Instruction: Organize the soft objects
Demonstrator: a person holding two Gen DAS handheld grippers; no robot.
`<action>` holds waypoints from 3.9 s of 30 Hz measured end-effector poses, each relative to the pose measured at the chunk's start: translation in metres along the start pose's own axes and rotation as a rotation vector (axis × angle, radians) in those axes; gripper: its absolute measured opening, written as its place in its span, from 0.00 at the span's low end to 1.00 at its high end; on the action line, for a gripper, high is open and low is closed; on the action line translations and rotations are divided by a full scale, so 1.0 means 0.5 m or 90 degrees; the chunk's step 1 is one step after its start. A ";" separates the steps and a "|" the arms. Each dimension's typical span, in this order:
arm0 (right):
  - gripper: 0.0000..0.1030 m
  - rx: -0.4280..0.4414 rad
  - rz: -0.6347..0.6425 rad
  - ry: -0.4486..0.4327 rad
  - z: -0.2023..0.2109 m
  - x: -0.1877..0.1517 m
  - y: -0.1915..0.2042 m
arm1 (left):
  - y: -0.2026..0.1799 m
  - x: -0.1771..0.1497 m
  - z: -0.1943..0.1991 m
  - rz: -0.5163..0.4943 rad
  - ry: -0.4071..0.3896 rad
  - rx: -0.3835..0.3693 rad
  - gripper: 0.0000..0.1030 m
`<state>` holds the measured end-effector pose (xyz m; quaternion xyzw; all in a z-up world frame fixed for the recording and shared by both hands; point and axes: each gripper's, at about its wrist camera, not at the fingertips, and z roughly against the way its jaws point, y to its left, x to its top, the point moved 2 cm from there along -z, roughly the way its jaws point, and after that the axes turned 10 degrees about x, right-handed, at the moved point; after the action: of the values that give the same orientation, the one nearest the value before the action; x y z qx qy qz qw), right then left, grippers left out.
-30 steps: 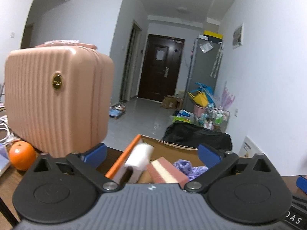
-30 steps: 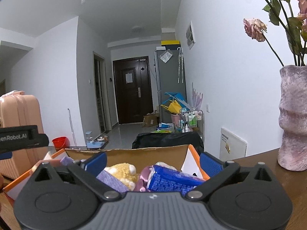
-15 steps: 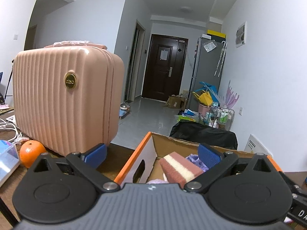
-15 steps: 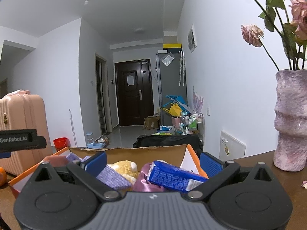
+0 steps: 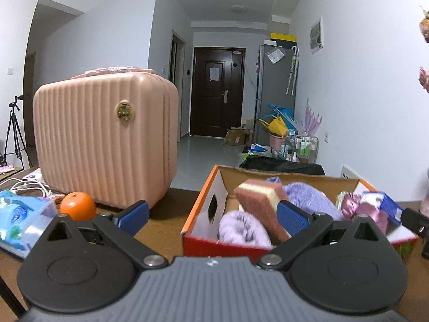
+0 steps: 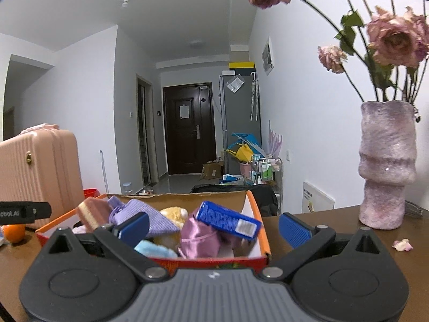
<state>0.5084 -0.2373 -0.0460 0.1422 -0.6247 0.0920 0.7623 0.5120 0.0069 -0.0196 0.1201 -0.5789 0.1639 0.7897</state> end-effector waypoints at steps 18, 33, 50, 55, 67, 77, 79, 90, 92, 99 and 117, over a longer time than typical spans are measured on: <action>1.00 -0.003 0.000 0.042 0.244 -0.052 0.049 | 0.116 -0.074 0.204 -0.040 0.027 -0.029 1.00; 1.00 0.002 -0.019 0.087 0.440 -0.098 0.112 | 0.175 -0.146 0.435 -0.099 0.025 -0.095 1.00; 1.00 0.016 -0.031 0.066 0.650 -0.115 0.145 | 0.254 -0.213 0.623 -0.095 0.045 -0.139 1.00; 1.00 0.023 -0.010 0.065 0.704 -0.111 0.172 | 0.265 -0.226 0.665 -0.098 0.045 -0.151 1.00; 1.00 0.039 0.014 0.043 0.757 -0.098 0.218 | 0.261 -0.210 0.750 -0.113 -0.016 -0.167 1.00; 1.00 0.042 0.018 0.039 0.763 -0.094 0.226 | 0.265 -0.213 0.756 -0.106 -0.014 -0.177 1.00; 1.00 0.042 0.019 0.038 0.763 -0.093 0.226 | 0.265 -0.212 0.755 -0.106 -0.015 -0.176 1.00; 1.00 0.042 0.022 0.033 0.766 -0.090 0.228 | 0.264 -0.209 0.763 -0.106 -0.017 -0.179 1.00; 1.00 0.042 0.023 0.033 0.767 -0.090 0.229 | 0.264 -0.209 0.763 -0.106 -0.018 -0.179 1.00; 1.00 0.042 0.025 0.031 0.769 -0.087 0.230 | 0.263 -0.210 0.763 -0.107 -0.019 -0.180 1.00; 1.00 0.041 0.026 0.031 0.769 -0.085 0.231 | 0.266 -0.208 0.770 -0.105 -0.029 -0.184 1.00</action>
<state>0.1070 -0.2545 -0.0071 0.1513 -0.6057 0.1310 0.7701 0.0935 -0.0296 -0.0028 0.0564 -0.6023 0.0108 0.7962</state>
